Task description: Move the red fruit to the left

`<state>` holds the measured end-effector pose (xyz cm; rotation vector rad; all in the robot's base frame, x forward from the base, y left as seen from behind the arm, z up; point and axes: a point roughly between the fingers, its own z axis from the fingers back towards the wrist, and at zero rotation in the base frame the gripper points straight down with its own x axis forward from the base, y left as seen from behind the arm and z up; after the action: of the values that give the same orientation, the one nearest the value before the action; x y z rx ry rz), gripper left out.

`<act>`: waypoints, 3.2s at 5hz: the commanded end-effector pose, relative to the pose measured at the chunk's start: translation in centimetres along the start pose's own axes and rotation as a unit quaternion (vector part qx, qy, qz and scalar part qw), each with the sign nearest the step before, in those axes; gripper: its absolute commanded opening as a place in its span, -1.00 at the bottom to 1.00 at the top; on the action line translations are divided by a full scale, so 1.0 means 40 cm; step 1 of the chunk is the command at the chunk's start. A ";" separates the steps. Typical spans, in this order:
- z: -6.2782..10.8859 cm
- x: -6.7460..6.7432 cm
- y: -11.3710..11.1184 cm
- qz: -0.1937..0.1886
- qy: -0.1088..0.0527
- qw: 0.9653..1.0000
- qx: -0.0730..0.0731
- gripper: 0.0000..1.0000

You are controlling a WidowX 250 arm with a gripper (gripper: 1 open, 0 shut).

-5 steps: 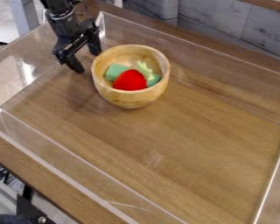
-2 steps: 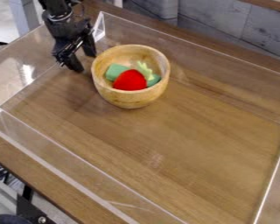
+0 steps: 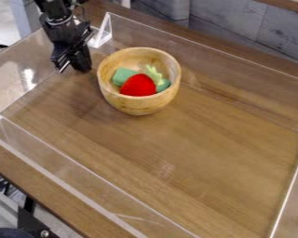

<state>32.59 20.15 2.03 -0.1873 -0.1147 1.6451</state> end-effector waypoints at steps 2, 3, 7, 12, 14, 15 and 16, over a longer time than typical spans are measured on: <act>0.018 0.025 0.030 0.021 -0.014 1.000 0.002 -1.00; 0.023 0.035 0.028 0.033 -0.020 0.999 0.004 1.00; 0.035 -0.006 0.023 0.048 -0.026 0.998 0.007 1.00; 0.128 0.029 0.005 0.097 -0.012 0.995 -0.003 1.00; 0.143 -0.037 -0.013 0.122 -0.020 0.992 -0.003 1.00; 0.172 -0.015 -0.010 0.108 -0.019 0.994 -0.002 1.00; 0.206 0.008 -0.005 0.094 -0.018 0.995 -0.001 1.00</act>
<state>30.62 20.26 6.97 -0.1416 -0.0277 1.8465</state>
